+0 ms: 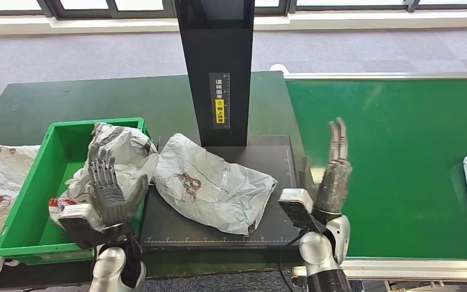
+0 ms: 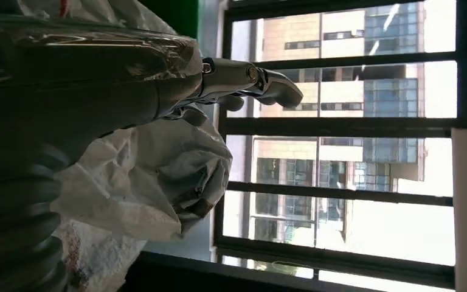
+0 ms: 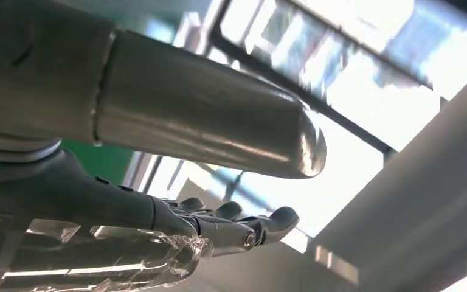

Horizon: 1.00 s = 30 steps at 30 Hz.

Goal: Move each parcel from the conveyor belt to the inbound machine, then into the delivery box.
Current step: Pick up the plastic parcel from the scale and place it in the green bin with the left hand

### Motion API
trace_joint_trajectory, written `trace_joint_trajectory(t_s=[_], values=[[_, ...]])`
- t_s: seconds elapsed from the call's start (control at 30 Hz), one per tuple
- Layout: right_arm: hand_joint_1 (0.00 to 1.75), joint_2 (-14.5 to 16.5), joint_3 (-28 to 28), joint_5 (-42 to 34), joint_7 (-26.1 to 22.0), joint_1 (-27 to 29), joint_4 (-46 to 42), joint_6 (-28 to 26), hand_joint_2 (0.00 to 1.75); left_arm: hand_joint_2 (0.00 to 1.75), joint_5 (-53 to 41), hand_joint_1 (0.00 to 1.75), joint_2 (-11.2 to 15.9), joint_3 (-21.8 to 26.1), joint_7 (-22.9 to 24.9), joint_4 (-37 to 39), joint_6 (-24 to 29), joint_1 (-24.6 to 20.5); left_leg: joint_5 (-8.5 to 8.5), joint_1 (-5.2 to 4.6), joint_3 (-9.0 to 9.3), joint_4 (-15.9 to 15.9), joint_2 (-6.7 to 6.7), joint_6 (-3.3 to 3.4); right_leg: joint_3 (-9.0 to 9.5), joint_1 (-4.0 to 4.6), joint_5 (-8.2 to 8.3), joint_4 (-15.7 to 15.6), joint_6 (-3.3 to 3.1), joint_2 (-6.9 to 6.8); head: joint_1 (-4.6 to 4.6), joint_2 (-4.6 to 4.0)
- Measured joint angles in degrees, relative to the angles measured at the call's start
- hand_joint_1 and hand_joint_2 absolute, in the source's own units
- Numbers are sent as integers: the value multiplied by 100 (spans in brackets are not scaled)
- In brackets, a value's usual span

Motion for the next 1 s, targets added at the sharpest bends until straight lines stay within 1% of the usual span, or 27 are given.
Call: trace_joint_trajectory(t_s=[0.07,0.13,0.23,0.33,0.47,0.67,0.83,0.87,0.97,1.0], values=[[0,-9,-111,-82,-13,120,-496,-424,0,175,-1372,0,2,-275,135,394,464,-116,-1,-3,2,1,-1,1,1,-3,0,-1,1,0,1,0],[0,-8,-279,-77,-16,227,-981,-528,0,175,-2601,0,5,-651,411,922,938,-262,-4,-6,3,2,8,5,2,-7,1,-2,2,8,1,0],[0,-8,-506,-49,-16,349,-1541,-560,0,175,-3645,0,11,-1207,819,1678,1261,-465,-10,-11,8,2,32,12,0,-11,5,-5,7,32,0,0],[0,-8,-661,-52,-16,427,-1883,-563,0,175,-4139,0,19,-1647,1089,2321,1312,-641,-13,-11,12,2,49,13,-1,-12,6,-6,9,48,0,0],[0,-8,-777,-90,-15,485,-2136,-561,0,175,-4429,0,24,-1970,1309,2876,1329,-813,-13,-10,17,2,56,13,-2,-10,7,-5,9,55,-1,0],[0,-20,-874,-239,-14,640,-2355,-560,0,175,-5134,0,-28,-2108,2046,3765,1403,-1245,-12,-8,18,1,53,13,6,-9,7,-3,8,53,0,0],[0,-21,-887,-285,-14,706,-2438,-560,0,175,-5531,0,-121,-2108,2455,4259,1426,-1540,-14,-8,28,1,52,14,19,-10,6,-4,9,51,1,0],[0,-21,-888,-289,-14,708,-2448,-560,0,175,-5567,16,-136,-2108,2493,4322,1426,-1581,-14,-9,30,1,52,15,22,-10,6,-5,9,51,1,0],[0,-21,-888,-296,-14,709,-2462,-560,0,175,-5687,130,-169,-2108,2612,4455,1405,-1664,-16,-9,37,1,51,17,32,-10,5,-6,10,51,1,0],[0,-21,-888,-296,-14,709,-2465,-560,0,175,-5731,158,-175,-2108,2652,4483,1392,-1676,-16,-9,41,1,51,18,34,-10,5,-6,10,51,1,0]])
